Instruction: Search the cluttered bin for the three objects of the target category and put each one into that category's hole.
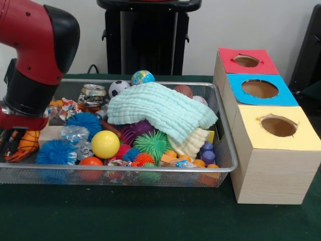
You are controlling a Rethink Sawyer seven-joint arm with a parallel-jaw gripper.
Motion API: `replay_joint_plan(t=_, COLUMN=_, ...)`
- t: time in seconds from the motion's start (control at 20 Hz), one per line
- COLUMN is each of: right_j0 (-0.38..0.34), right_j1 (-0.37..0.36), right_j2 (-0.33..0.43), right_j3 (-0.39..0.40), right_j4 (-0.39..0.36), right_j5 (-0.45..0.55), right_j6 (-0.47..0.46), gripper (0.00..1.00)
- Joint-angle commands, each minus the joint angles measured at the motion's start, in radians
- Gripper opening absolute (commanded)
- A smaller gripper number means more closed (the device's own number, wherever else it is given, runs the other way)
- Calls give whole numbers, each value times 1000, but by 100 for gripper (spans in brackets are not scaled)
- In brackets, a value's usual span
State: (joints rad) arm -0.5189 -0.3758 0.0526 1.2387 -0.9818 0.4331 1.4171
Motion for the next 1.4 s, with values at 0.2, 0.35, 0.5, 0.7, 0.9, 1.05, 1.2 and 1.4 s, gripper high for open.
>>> replay_joint_plan(t=0.2, right_j0=-35, right_j1=-107, right_j2=109, right_j3=253, right_j4=64, right_j5=14, right_j6=-105, gripper=0)
replay_joint_plan(t=0.35, right_j0=-70, right_j1=-140, right_j2=151, right_j3=300, right_j4=82, right_j5=-30, right_j6=-94, gripper=0)
replay_joint_plan(t=0.5, right_j0=-95, right_j1=-169, right_j2=185, right_j3=335, right_j4=95, right_j5=-47, right_j6=-86, gripper=0)
replay_joint_plan(t=0.7, right_j0=-119, right_j1=-208, right_j2=220, right_j3=385, right_j4=107, right_j5=-87, right_j6=-48, gripper=0)
replay_joint_plan(t=0.9, right_j0=-103, right_j1=-250, right_j2=208, right_j3=417, right_j4=91, right_j5=-149, right_j6=17, gripper=0)
replay_joint_plan(t=1.05, right_j0=-83, right_j1=-288, right_j2=187, right_j3=446, right_j4=86, right_j5=-190, right_j6=62, gripper=0)
replay_joint_plan(t=1.2, right_j0=-82, right_j1=-314, right_j2=189, right_j3=475, right_j4=98, right_j5=-218, right_j6=85, gripper=0)
replay_joint_plan(t=1.4, right_j0=-142, right_j1=-352, right_j2=269, right_j3=542, right_j4=158, right_j5=-211, right_j6=61, gripper=0)
